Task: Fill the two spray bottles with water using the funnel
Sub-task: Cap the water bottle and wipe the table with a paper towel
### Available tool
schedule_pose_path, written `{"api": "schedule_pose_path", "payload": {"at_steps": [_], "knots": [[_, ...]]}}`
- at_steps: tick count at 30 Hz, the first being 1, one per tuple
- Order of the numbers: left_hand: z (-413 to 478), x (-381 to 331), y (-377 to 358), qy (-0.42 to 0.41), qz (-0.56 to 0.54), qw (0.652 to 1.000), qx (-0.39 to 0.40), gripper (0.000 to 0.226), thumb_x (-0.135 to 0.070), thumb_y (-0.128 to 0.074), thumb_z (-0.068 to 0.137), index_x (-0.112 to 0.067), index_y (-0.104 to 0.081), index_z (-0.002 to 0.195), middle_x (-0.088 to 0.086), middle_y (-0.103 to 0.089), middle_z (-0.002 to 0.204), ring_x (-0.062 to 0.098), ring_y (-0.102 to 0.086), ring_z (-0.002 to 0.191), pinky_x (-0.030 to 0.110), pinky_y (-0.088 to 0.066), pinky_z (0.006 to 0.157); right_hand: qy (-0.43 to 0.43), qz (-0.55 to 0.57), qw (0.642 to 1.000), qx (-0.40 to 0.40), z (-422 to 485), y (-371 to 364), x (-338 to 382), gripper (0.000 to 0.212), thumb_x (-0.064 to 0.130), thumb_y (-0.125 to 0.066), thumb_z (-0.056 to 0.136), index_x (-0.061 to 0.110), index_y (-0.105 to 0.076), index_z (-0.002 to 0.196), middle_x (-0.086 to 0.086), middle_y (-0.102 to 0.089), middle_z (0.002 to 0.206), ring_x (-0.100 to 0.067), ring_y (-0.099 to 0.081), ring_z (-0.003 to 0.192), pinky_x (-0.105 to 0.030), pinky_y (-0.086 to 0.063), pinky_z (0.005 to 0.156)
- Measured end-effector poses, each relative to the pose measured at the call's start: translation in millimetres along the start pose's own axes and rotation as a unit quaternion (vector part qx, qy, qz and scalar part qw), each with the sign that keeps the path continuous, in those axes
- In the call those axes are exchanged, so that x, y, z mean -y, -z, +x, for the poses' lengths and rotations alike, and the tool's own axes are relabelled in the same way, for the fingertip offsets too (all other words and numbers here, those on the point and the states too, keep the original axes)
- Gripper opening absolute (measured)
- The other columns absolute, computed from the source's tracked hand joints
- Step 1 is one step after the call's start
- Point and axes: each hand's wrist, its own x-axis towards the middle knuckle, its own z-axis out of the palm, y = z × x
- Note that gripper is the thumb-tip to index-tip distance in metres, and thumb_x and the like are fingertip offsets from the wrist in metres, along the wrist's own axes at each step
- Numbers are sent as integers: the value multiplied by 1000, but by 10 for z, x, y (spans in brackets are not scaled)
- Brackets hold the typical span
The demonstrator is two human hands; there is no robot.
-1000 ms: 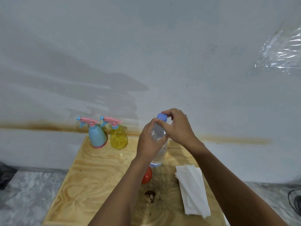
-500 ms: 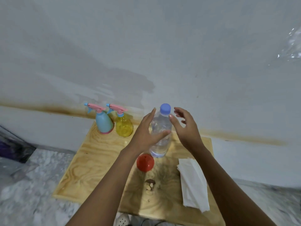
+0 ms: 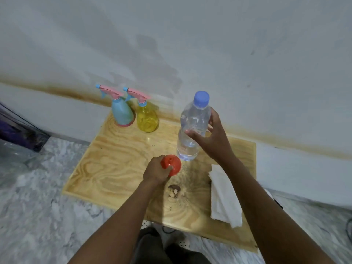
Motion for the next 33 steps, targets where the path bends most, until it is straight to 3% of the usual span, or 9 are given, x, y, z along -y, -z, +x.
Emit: {"api": "schedule_pose_path", "payload": {"at_steps": [3, 7, 12, 16, 22, 28, 33], "knots": [[21, 13, -58, -17, 23, 999, -33, 49, -46, -67, 83, -28, -64, 129, 7, -65, 109, 27, -63, 106, 38, -52, 91, 0, 8, 1000, -18, 26, -61, -11, 78, 47, -83, 69, 27, -41, 132, 13, -55, 126, -8, -57, 116, -41, -50, 98], [-8, -19, -45, -42, 16, 997, -65, 44, -43, -69, 85, -36, -63, 129, 1, -58, 115, 23, -60, 109, 37, -52, 90, 9, 13, 999, -49, 24, -119, 4, 82, 51, -82, 66, 24, -39, 130, 10, -51, 124, -10, -56, 115, -40, -52, 96], [42, -13, -14, -60, 9, 996, -71, 36, -43, -68, 88, -30, -70, 122, -6, -57, 111, 17, -60, 106, 29, -48, 86, 24, -24, 994, -100, 59, -220, 102, 68, 44, -76, 73, 22, -39, 126, 2, -56, 117, -17, -60, 104, -36, -54, 85], [111, 26, 79, -81, -2, 993, -80, 35, -43, -67, 88, -26, -72, 119, -10, -59, 107, 14, -62, 101, 31, -52, 86, 12, -28, 988, -151, 67, -301, 130, 66, 47, -69, 70, 20, -43, 125, 1, -57, 116, -18, -59, 103, -35, -52, 84], [296, -49, 373, -98, -43, 985, -136, 33, -36, -67, 90, -21, -72, 120, -1, -61, 105, 20, -63, 96, 36, -54, 84, -8, -25, 973, -229, 109, -294, 158, 59, 49, -71, 68, 25, -47, 116, 3, -59, 108, -15, -60, 97, -34, -53, 82], [659, -360, 446, -88, -45, 988, -119, 29, -34, -62, 93, -24, -72, 118, 0, -59, 108, 21, -61, 102, 32, -50, 81, -19, -25, 964, -265, 344, -222, 241, 62, 47, -70, 64, 26, -48, 119, 7, -59, 108, -8, -58, 95, -15, -46, 78], [965, -604, 381, -69, -21, 992, -103, 33, -31, -59, 95, -22, -66, 125, 5, -58, 118, 23, -57, 111, 34, -46, 89, -29, -39, 958, -281, 588, -233, 221, 55, 37, -75, 67, 30, -46, 114, 8, -56, 102, -5, -55, 91, -16, -46, 78]]}}
